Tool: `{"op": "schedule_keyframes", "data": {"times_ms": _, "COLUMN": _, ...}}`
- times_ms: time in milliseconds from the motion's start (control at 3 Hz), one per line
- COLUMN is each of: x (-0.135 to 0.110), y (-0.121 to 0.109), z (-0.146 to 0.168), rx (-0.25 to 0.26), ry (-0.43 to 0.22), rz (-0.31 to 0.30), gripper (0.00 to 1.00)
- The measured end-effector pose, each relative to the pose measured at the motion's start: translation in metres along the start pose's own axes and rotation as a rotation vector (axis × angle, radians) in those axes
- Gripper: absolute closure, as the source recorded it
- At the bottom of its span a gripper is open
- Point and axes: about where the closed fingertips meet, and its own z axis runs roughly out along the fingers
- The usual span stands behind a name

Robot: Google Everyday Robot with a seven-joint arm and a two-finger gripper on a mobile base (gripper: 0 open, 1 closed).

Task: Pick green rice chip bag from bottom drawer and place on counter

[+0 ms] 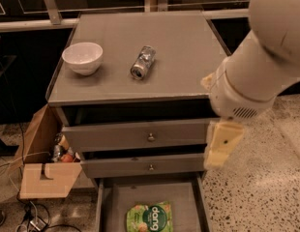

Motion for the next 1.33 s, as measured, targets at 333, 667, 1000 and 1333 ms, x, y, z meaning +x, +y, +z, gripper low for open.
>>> {"op": "schedule_keyframes", "data": {"times_ms": 333, "x": -0.011, "y": 0.036, "z": 0.044, "rx": -0.05, "ry": -0.042, "rz": 0.006, "gripper": 0.0}}
{"op": "schedule_keyframes", "data": {"times_ms": 667, "x": -0.02, "y": 0.061, "z": 0.078, "rx": -0.097, "ry": -0.081, "rz": 0.014, "gripper": 0.0}}
{"op": "schedule_keyframes", "data": {"times_ms": 1000, "x": -0.019, "y": 0.064, "z": 0.081, "rx": -0.101, "ry": -0.081, "rz": 0.015, "gripper": 0.0}}
{"op": "schedule_keyframes", "data": {"times_ms": 1333, "x": -0.025, "y": 0.08, "z": 0.102, "rx": -0.132, "ry": -0.102, "rz": 0.03, "gripper": 0.0}}
